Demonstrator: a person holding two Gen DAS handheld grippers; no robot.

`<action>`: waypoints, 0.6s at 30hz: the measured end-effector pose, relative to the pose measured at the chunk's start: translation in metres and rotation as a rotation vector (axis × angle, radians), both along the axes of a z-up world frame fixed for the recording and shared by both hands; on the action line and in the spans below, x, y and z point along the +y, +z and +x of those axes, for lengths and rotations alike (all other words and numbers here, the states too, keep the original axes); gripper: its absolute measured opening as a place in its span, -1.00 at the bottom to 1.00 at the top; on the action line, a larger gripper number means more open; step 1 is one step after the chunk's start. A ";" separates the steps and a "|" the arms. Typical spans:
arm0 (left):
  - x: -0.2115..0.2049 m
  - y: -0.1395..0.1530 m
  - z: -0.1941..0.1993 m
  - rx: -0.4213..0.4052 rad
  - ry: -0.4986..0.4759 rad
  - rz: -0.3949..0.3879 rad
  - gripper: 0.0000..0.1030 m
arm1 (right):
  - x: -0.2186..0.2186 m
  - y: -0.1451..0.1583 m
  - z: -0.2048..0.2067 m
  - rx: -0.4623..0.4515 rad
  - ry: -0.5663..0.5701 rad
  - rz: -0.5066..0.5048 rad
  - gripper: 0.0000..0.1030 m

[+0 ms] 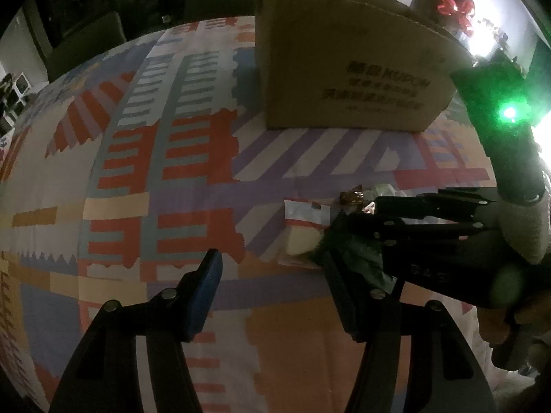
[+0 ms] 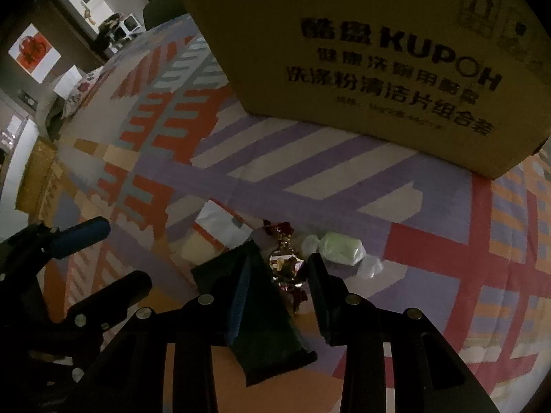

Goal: Organize snacks

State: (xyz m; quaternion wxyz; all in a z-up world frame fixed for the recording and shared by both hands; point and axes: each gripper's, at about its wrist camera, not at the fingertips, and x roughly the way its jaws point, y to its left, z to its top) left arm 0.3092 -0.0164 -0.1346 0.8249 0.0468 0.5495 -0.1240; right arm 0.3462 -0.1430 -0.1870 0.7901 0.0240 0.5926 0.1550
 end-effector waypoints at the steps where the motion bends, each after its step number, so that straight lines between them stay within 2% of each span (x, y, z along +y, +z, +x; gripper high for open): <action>1: 0.001 -0.001 0.000 0.004 0.003 -0.001 0.17 | 0.001 -0.002 0.001 0.003 0.000 -0.002 -0.32; 4: 0.002 -0.004 0.002 0.013 0.005 -0.007 0.17 | 0.002 -0.003 0.001 0.000 0.000 -0.005 -0.34; 8: 0.004 -0.008 0.003 0.024 0.009 -0.015 0.17 | 0.003 -0.001 -0.001 -0.022 0.012 -0.024 -0.53; 18: 0.001 -0.013 0.005 0.042 -0.005 -0.019 0.17 | -0.006 0.001 -0.013 -0.025 -0.013 -0.014 -0.53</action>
